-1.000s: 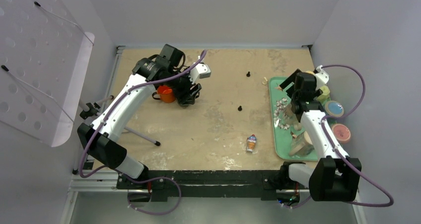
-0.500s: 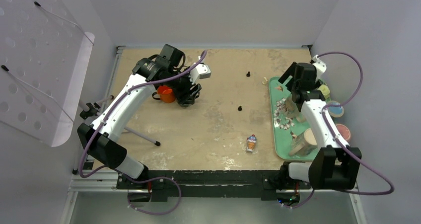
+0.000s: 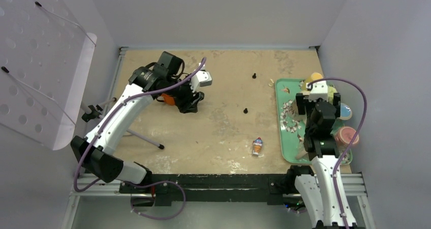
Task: Turn the mug right side up
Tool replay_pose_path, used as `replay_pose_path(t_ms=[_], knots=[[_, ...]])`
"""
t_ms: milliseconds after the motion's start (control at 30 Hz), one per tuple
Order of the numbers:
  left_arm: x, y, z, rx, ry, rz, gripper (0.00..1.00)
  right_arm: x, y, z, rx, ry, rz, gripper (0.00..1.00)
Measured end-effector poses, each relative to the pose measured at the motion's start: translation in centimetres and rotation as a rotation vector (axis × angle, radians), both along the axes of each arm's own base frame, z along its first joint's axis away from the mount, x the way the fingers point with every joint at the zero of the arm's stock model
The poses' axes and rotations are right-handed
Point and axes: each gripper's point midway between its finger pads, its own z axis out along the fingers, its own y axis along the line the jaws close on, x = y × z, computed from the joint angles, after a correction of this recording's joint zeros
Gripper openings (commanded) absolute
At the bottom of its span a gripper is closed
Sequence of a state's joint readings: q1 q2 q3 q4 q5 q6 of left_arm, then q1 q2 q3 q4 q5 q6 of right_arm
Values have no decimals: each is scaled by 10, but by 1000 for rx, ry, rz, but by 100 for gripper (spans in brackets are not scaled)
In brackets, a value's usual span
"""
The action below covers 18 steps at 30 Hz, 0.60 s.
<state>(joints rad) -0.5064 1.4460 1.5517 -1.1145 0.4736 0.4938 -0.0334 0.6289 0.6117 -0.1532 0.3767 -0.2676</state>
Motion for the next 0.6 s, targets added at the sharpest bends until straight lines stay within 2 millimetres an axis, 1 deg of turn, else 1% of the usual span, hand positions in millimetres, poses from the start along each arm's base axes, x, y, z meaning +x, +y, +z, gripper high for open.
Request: replay_pose_path(t_ms=[100, 200, 333, 433, 467, 567, 600], knots=[[-6, 0, 10, -32, -27, -10, 60, 0, -6, -13, -162, 134, 53, 96], [-10, 0, 20, -63, -62, -18, 60, 6, -16, -35, -255, 309, 89, 91], [-13, -1, 25, -85, -79, -26, 60, 12, -23, -68, -267, 482, 143, 87], [-13, -1, 23, -87, -78, -28, 60, 15, -24, -85, -262, 543, 174, 84], [-13, -2, 23, -87, -78, -28, 60, 17, -24, -89, -259, 552, 182, 82], [-13, -2, 23, -87, -78, -28, 60, 26, -21, -101, -236, 566, 219, 63], [-13, -2, 23, -87, -78, -27, 60, 29, -20, -107, -218, 573, 232, 61]])
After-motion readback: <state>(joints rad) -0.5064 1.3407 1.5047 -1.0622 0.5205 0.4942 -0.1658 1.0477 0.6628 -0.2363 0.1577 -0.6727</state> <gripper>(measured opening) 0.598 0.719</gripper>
